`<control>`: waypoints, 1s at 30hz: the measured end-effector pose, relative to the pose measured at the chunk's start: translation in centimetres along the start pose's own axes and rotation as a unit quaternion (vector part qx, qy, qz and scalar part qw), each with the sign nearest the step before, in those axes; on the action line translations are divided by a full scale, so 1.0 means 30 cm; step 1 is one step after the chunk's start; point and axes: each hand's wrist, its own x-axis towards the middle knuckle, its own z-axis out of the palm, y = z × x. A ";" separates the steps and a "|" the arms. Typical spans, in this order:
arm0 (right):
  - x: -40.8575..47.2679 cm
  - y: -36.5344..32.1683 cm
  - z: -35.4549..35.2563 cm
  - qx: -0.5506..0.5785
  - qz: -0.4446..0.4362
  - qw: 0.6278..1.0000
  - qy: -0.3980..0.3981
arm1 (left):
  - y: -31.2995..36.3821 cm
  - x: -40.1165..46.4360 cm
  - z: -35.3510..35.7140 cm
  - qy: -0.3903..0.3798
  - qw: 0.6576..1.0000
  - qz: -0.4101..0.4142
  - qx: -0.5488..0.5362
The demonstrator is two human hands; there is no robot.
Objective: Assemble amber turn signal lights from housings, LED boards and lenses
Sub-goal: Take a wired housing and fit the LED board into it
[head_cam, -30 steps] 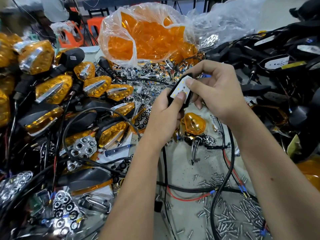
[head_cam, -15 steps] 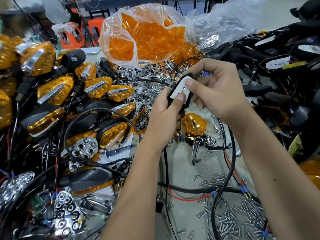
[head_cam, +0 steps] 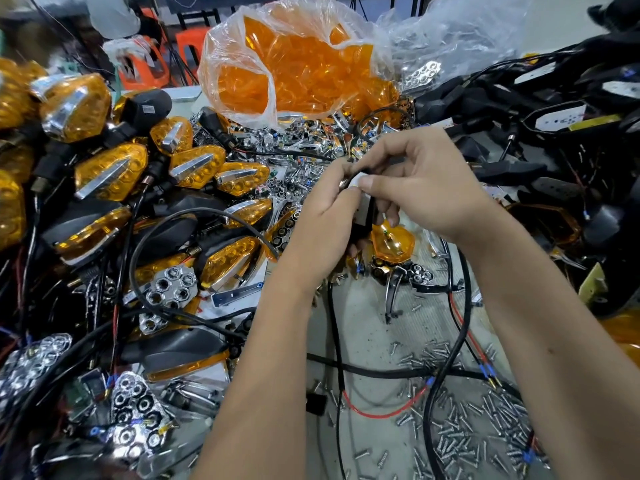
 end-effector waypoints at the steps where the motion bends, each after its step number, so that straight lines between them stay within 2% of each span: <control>1: 0.001 0.000 0.002 0.006 0.006 1.000 0.004 | -0.002 0.001 -0.001 -0.007 1.000 -0.004 0.000; 10: 0.003 -0.002 -0.009 0.038 0.072 0.997 0.017 | -0.013 0.009 0.000 0.003 0.999 0.006 0.047; 15: -0.004 -0.007 0.005 0.063 0.067 0.995 0.030 | -0.008 0.010 -0.007 0.013 0.999 0.010 0.036; 21: -0.002 -0.013 0.000 0.036 0.042 0.998 0.006 | -0.013 0.010 -0.008 0.049 0.997 -0.017 0.050; 26: -0.002 -0.005 0.019 -0.016 0.034 0.999 0.031 | -0.007 0.013 -0.006 0.051 0.995 -0.024 0.077; 30: 0.008 -0.001 0.036 -0.011 0.044 0.998 0.040 | -0.006 0.019 -0.011 0.071 0.993 -0.033 0.084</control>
